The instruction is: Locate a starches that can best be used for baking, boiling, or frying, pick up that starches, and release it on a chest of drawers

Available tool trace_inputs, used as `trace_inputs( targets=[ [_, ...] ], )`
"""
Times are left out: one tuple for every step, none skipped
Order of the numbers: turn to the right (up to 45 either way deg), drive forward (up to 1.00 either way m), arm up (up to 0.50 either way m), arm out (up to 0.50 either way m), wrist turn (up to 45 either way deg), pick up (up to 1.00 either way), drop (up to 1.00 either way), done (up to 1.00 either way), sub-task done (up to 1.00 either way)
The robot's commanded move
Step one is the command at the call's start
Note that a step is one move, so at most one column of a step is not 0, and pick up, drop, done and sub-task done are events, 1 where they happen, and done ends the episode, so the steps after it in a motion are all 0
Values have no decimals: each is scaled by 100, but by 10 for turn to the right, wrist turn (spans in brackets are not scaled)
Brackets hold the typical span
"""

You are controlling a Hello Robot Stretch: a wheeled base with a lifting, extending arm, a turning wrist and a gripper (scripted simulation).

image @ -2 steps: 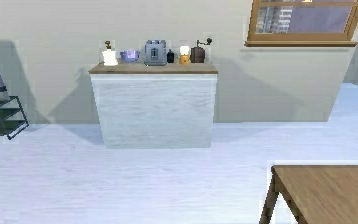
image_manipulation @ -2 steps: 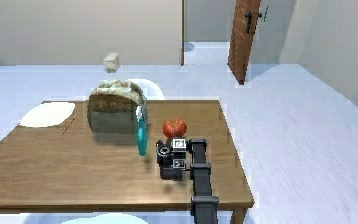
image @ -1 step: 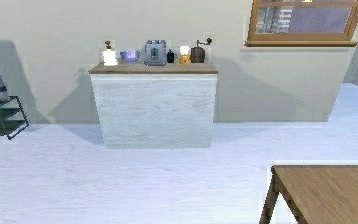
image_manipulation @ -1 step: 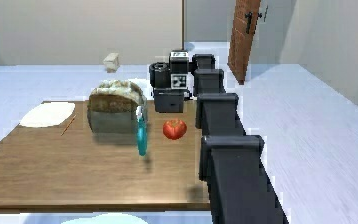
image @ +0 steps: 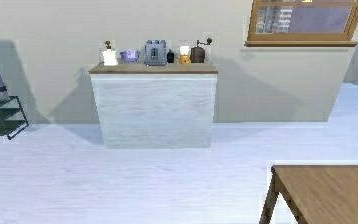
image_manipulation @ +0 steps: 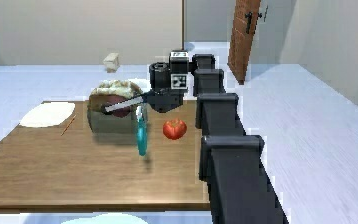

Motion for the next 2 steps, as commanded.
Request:
trace_inputs(
  targets=[
    [0,0,0,0,-450,0,0,0,0],
    [0,0,0,0,-420,0,0,0,0]
  ],
)
